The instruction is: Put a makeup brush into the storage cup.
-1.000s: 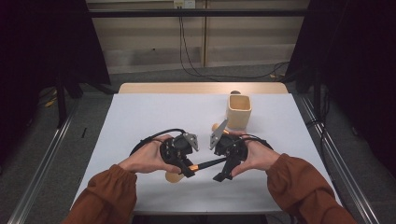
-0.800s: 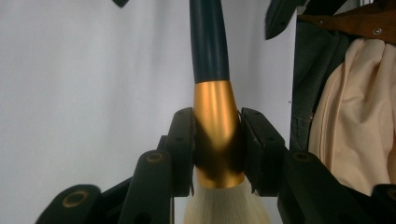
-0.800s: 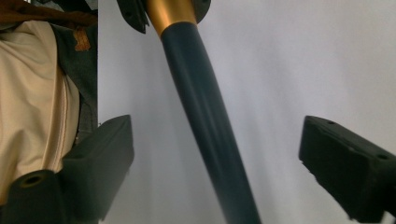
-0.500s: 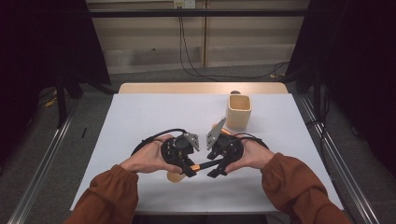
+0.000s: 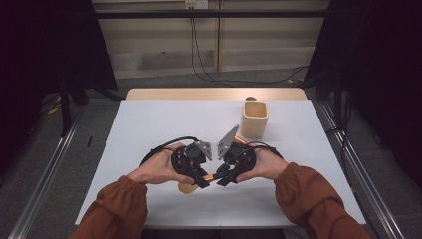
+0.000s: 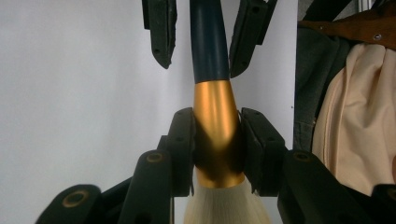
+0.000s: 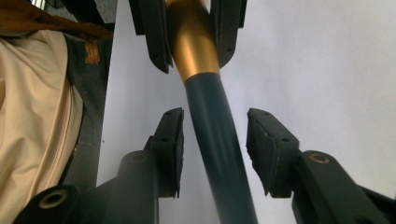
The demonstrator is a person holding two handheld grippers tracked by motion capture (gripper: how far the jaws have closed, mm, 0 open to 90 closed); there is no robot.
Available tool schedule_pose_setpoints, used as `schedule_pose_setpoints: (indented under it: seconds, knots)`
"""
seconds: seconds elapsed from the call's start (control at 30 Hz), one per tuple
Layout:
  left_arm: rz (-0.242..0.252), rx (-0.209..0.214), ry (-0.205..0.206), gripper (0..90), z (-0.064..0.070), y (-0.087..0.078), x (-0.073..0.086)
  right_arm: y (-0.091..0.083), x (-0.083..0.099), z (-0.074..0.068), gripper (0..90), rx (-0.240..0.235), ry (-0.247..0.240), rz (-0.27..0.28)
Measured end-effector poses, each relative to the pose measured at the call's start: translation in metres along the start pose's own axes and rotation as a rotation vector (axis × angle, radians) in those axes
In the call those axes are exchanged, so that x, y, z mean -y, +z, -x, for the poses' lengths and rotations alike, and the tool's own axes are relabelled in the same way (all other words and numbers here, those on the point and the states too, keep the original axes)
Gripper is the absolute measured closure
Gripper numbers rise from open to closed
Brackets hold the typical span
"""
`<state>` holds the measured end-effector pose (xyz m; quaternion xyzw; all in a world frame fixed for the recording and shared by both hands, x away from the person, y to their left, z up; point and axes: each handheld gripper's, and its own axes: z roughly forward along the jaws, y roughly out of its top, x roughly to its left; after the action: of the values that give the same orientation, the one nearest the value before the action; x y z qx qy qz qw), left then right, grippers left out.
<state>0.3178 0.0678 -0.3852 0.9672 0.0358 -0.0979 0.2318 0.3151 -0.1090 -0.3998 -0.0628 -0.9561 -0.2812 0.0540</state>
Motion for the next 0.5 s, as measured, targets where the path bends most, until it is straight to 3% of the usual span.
schedule_pose_setpoints:
  seconds: [0.2,0.33,0.5]
  knots:
    - [-0.001,0.008,-0.004,66.6,-0.0008,0.0013,0.0002,0.0005,-0.0014,-0.0012,66.2,-0.002,-0.017,0.016]
    - [0.008,0.013,-0.013,66.6,-0.0009,0.0038,0.0006,0.0006,-0.0019,-0.0017,66.4,0.006,-0.031,0.028]
    - [0.003,0.016,-0.001,66.6,-0.0012,0.0057,0.0016,0.0026,-0.0021,-0.0027,70.9,-0.017,-0.04,0.016]
